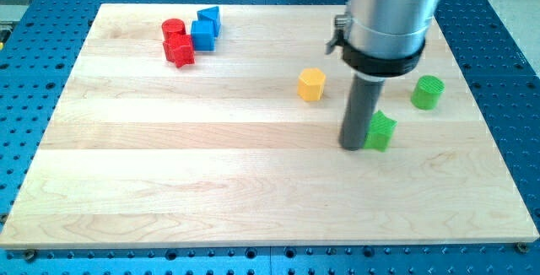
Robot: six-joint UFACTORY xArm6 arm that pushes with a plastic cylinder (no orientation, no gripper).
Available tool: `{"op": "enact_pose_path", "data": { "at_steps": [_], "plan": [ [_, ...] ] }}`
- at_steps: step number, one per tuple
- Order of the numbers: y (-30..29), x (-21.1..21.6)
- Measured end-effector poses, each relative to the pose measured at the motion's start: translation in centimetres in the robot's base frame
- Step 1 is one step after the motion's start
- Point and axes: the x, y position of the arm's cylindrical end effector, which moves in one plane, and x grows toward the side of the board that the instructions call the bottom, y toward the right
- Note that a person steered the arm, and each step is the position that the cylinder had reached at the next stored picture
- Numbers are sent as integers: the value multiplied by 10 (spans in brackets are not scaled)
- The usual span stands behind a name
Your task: Slide the yellow heart to the top of the green circle
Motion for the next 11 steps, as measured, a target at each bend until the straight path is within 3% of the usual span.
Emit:
{"op": "enact_pose_path", "data": {
  "at_steps": [2, 3, 5, 6, 7, 8, 9, 10, 11],
  "plan": [
    [58, -17],
    [32, -36],
    [51, -148],
    [0, -169],
    [36, -199],
    [79, -156],
    [76, -156],
    [34, -146],
    [27, -97]
  ]
}}
